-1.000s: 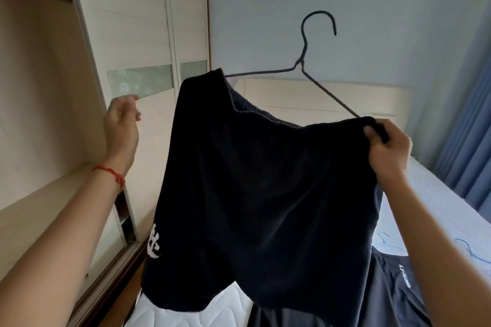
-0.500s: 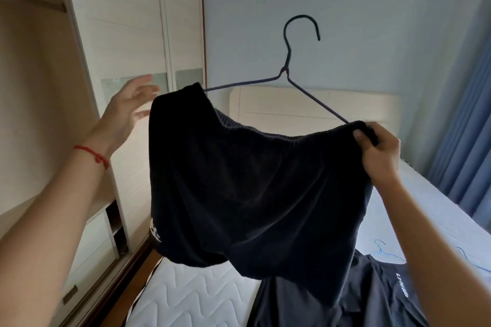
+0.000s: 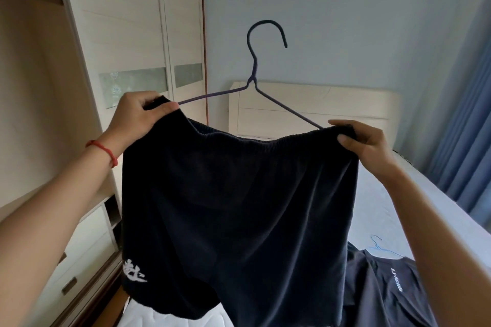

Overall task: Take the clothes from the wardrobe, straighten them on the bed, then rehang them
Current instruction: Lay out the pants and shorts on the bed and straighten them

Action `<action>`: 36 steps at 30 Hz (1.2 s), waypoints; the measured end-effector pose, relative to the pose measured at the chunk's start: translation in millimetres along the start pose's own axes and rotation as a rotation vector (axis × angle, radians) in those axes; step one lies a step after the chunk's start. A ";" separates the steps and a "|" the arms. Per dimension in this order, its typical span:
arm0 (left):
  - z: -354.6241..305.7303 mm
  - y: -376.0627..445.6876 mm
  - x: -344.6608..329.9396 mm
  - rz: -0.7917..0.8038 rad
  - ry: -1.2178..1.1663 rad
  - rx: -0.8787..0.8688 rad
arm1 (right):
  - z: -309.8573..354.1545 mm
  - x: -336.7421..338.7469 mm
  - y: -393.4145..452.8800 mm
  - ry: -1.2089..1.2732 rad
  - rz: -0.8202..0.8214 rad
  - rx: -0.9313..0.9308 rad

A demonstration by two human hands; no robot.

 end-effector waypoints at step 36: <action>364.9 -119.7 -92.8 0.503 -0.029 0.902 | -220.8 -265.1 -80.5 -0.462 0.500 -0.581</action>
Point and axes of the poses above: each hand's wrist, its own y-axis towards the middle knuckle, its own x-axis out of the back of the hand, z = x × y, the point moved 6 cm from there along y, towards the middle knuckle, and after that the axes turned 15 degrees about -y, right-handed, at the moved point
